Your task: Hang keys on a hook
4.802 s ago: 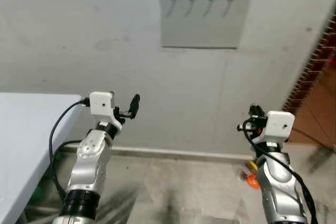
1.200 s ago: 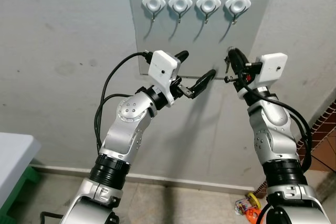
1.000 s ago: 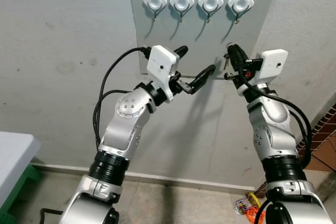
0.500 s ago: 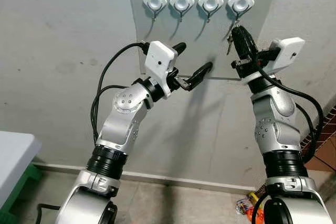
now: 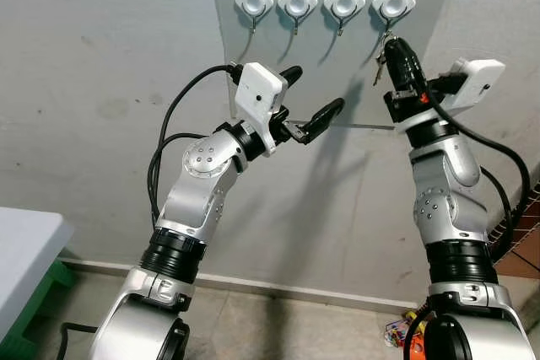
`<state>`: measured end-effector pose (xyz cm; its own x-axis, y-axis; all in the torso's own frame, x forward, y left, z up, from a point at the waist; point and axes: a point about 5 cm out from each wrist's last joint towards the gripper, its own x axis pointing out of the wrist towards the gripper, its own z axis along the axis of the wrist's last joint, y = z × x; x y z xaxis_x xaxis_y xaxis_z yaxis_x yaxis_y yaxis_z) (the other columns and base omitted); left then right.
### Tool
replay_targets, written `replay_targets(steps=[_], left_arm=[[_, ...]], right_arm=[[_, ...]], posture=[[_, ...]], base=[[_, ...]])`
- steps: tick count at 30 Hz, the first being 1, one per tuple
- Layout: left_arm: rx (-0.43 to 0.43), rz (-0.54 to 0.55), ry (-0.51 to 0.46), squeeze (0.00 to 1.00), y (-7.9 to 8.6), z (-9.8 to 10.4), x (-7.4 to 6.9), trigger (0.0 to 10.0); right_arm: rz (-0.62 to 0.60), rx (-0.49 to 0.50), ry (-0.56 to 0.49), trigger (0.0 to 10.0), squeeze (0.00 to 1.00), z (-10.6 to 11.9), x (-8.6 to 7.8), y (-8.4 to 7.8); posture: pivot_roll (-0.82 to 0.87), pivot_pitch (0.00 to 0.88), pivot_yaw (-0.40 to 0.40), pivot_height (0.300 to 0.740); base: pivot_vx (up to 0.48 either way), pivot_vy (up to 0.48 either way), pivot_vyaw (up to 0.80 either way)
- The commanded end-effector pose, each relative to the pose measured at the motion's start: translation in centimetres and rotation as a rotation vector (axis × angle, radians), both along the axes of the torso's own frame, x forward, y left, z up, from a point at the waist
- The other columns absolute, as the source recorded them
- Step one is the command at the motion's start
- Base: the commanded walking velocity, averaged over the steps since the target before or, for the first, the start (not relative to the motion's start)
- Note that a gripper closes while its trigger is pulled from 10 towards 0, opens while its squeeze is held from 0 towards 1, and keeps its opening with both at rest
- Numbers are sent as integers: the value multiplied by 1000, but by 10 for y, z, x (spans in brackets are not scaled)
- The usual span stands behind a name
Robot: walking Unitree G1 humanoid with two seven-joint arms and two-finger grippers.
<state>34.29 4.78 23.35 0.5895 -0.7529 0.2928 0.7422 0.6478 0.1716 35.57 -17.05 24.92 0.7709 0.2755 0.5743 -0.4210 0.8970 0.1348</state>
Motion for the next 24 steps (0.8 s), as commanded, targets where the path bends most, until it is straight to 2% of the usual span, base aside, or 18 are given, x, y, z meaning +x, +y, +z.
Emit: replay_targets(steps=[1, 11, 18, 19, 24], left_arm=[[4, 9, -25, 0, 4, 6, 3, 10000], [-5, 28, -31, 0, 7, 9, 5, 10000], [-10, 38, -33, 0, 8, 11, 7, 10000], [-10, 38, -32, 0, 8, 11, 7, 10000], [-12, 37, -32, 0, 8, 11, 7, 10000]], right_arm=[[9, 19, -19, 10000, 0, 9, 1, 3], [22, 36, -20, 10000, 0, 11, 3, 4], [39, 155, 33, 10000, 0, 12, 8, 2], [57, 205, 67, 10000, 0, 10, 9, 2], [83, 281, 122, 10000, 0, 3, 9, 4]], posture=[[-81, 0, 87, 740], [-73, 0, 79, 740], [-70, 0, 77, 740], [-71, 0, 79, 740], [-72, 0, 79, 740]], base=[[0, 0, 0], [0, 0, 0], [0, 0, 0], [0, 0, 0], [0, 0, 0]])
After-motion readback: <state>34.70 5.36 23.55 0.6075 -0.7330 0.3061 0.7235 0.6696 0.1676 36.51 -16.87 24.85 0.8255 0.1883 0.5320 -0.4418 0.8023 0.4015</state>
